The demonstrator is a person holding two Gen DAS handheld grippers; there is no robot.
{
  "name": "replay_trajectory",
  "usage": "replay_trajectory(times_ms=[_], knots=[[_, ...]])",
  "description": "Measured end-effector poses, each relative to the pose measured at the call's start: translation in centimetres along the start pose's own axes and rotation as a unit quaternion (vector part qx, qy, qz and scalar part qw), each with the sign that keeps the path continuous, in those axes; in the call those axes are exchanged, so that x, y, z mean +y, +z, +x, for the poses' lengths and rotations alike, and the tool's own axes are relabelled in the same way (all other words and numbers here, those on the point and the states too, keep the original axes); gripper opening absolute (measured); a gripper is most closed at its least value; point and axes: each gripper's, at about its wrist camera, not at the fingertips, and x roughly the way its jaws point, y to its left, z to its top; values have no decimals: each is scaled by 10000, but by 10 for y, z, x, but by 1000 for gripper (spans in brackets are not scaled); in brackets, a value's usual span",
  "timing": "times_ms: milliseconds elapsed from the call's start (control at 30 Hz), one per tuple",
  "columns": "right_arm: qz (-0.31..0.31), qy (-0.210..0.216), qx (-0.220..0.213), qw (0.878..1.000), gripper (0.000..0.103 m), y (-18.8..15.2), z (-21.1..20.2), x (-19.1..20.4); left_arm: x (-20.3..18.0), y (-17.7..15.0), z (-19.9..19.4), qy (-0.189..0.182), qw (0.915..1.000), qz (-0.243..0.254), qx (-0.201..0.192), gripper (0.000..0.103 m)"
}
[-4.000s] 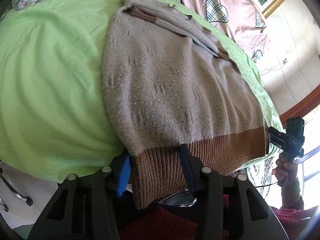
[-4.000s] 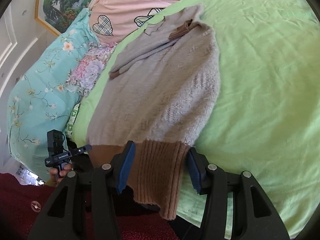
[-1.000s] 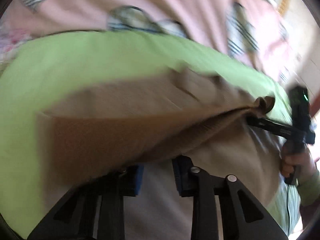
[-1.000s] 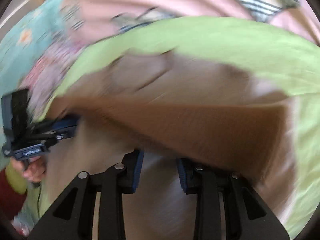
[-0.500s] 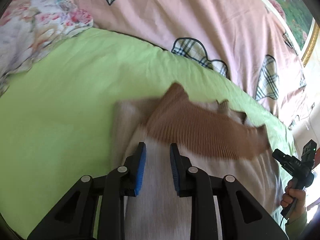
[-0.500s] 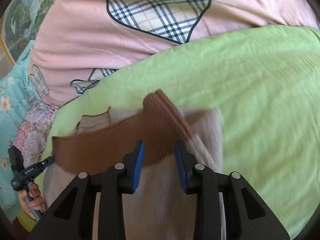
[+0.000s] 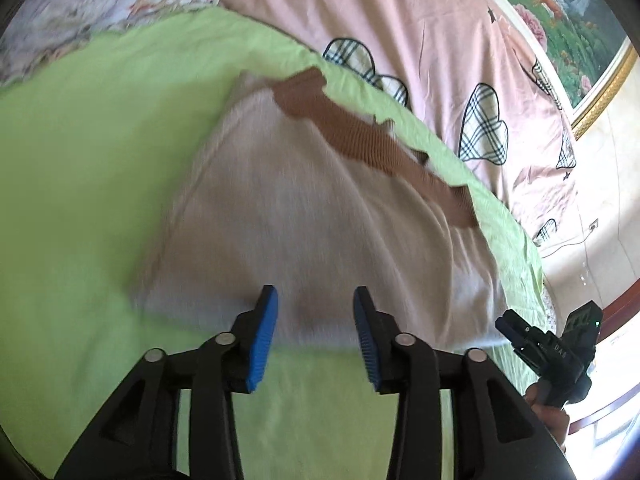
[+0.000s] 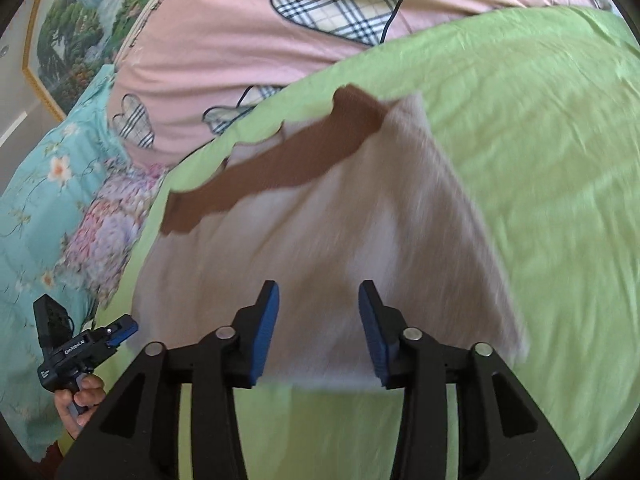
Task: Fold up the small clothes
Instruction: 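Withdraw both grippers from the folded sweater, then grasp a corner of the folded sweater with the left gripper and lift it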
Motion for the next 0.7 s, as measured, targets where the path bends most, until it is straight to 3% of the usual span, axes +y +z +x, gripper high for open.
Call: replay_trajectory(times_ms=[367, 700], knots=[[54, 192, 191, 9996, 48, -52, -14, 23, 10, -47, -9, -166, 9983, -506, 245, 44], [125, 227, 416, 9988, 49, -73, -14, 23, 19, -45, -5, -403, 9950, -897, 200, 52]])
